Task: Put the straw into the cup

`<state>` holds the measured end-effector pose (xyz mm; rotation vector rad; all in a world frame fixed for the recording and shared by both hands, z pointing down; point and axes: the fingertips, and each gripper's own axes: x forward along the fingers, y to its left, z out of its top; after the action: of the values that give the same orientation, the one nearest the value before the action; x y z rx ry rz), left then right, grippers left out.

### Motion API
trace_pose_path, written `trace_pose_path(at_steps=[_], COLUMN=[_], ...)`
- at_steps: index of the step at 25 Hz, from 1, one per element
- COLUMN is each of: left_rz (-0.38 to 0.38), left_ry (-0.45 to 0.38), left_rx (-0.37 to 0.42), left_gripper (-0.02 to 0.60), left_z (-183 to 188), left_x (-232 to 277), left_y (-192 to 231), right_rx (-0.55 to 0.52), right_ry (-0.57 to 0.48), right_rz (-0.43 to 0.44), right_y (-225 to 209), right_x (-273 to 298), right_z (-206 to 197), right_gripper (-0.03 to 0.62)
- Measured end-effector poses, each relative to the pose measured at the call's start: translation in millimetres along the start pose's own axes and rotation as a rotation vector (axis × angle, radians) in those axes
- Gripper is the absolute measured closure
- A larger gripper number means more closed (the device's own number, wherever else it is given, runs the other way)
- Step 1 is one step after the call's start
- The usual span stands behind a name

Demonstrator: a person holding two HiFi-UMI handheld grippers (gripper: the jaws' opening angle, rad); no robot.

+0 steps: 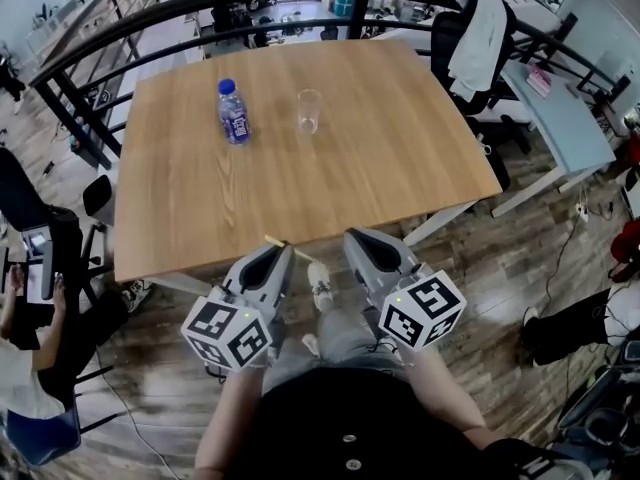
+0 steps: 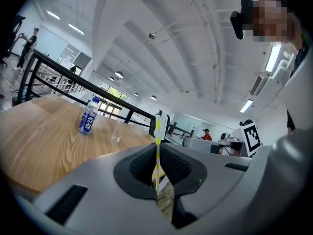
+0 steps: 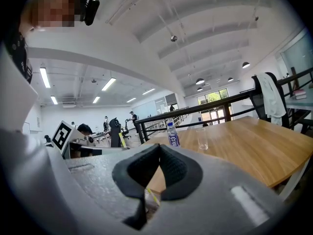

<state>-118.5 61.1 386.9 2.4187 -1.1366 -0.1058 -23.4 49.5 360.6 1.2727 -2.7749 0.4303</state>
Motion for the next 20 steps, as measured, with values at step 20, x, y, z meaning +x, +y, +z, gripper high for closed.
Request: trace_pose_path(at_steps=[20], left_rz=[0.071], left_ry=[0.005], left_rx=[0.007], left_gripper=[0.548], left_z=[58], left_x=[139], left_y=[90], right_rx=[0.023], right_ry=[0.024], right_rz=[0.070], right_y=[-126], right_x=[130], right_z=[43], right_gripper=[0.595])
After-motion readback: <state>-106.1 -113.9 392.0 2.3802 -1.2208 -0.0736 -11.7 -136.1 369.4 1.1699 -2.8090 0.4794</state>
